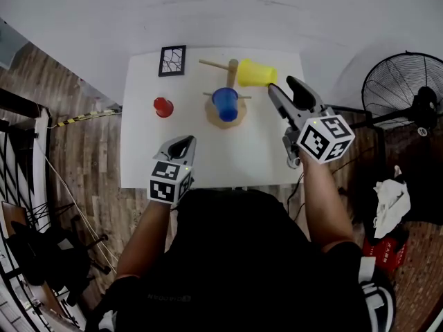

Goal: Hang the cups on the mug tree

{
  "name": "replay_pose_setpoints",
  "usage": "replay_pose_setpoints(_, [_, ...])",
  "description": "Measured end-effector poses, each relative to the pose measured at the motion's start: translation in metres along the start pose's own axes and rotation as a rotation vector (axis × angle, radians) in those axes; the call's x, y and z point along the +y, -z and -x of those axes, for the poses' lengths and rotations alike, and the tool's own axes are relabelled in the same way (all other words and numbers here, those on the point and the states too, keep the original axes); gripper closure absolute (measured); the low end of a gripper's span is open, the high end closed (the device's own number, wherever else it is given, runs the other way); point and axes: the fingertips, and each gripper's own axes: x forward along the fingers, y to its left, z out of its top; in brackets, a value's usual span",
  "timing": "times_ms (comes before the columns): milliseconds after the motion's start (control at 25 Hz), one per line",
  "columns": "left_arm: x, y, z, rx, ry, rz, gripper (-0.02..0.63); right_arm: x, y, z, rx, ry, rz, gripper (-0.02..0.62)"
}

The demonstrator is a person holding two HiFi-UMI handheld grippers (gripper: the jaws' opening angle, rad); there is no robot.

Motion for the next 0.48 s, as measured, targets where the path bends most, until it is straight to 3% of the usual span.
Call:
replay_pose_setpoints(80, [0.0, -0.001, -0.002, 0.002, 0.004, -0.006, 0.591, 0.0, 0.006, 0.005, 0.014, -0.002, 0.014, 0.369])
replay_pose_setpoints(320, [0.005, -0.004, -0.002, -0.003, 0.001, -0.009, 0.591, 0.007, 0.051, 0.017, 0.134, 0.002, 0.064, 0.476])
replay_pose_setpoints(480, [0.009, -0.006, -0.001, -0.007, 0.001, -0.001, 0.591, 0.026, 0.09, 0.018, 0.228, -0.025, 0.085, 0.489])
